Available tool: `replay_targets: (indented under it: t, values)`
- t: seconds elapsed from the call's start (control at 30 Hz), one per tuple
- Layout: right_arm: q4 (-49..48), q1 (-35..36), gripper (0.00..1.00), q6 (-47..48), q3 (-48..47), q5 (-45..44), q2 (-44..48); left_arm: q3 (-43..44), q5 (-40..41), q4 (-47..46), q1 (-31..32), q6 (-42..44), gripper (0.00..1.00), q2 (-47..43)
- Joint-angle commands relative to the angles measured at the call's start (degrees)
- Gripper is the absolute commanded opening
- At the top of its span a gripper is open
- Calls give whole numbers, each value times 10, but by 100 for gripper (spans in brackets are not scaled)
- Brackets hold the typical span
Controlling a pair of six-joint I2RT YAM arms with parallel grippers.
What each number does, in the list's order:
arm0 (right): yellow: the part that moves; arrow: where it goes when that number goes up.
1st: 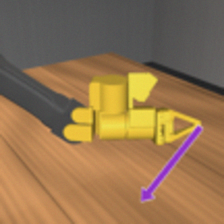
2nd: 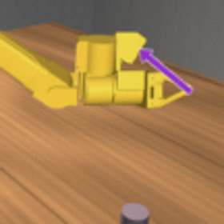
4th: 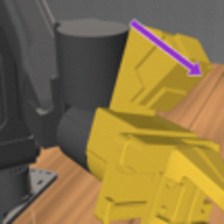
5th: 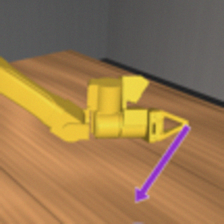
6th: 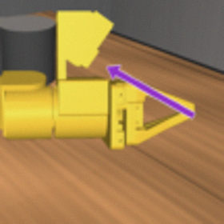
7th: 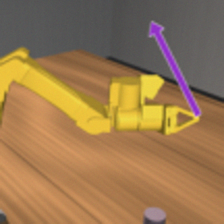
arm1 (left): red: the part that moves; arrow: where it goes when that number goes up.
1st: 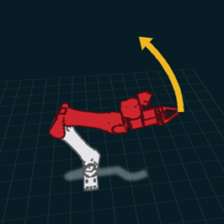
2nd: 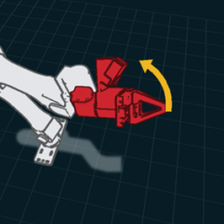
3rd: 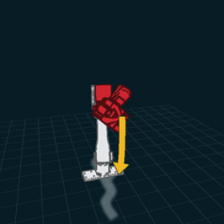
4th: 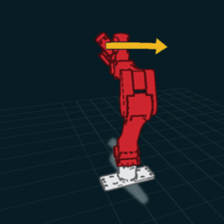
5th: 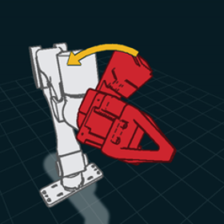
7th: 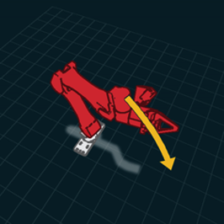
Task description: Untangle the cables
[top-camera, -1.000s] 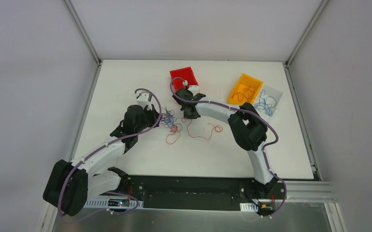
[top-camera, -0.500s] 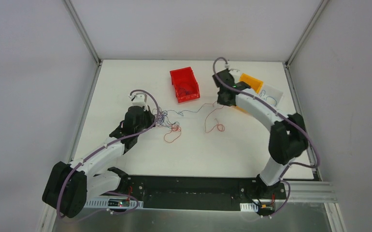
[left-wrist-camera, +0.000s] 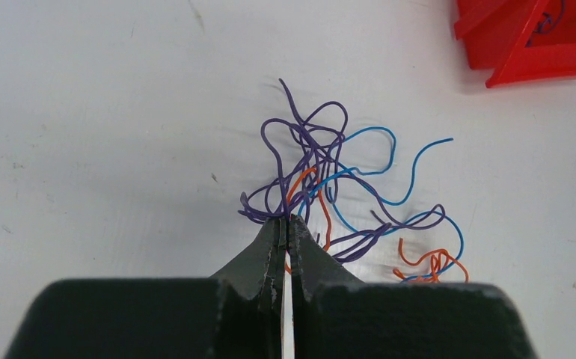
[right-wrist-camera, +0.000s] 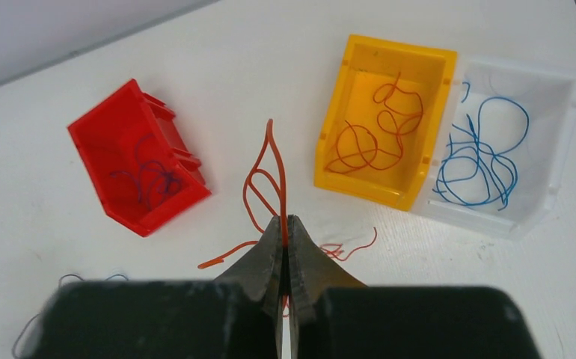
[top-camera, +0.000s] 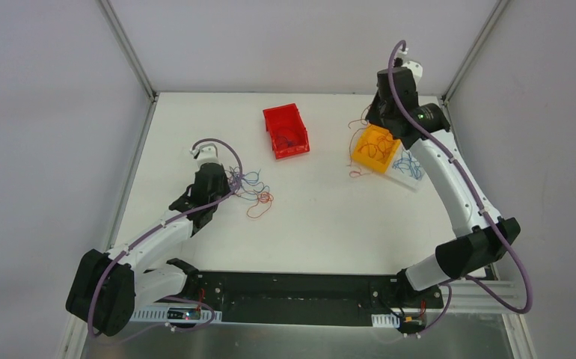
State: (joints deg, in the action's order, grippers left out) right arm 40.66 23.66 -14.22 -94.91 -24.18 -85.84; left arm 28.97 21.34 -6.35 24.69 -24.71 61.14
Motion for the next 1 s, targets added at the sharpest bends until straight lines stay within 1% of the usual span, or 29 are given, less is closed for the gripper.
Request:
replay_targets:
  t: [0.0,0.13,0.3,0.43,0.53,0.63,0.7,0.8,0.97]
  values:
    - [45,-21,0,13,-98,35,-22,6,-37,-34,0,2,0,-8]
    - [65,-46,0,13,-180,53,-49,2,-43,-41,0,5,0,-11]
    - [96,-89,0,14,-291,86,-107,3,-48,-45,0,5,0,-7]
    - [101,-129,0,9,-330,114,-144,3,-56,-49,0,6,0,-4]
    - [91,-154,0,7,-325,123,-164,3,-58,-51,0,8,0,-3]
    - [42,-176,0,2,-266,125,-171,3,-60,-53,0,10,0,-3]
    - [16,-199,0,-14,-238,142,-187,2,-62,-56,0,11,0,-3]
    - [14,-223,0,-39,-234,163,-216,2,-63,-57,0,13,0,-3]
    - [-5,-231,0,-53,-209,150,-217,2,-64,-57,0,17,0,-4]
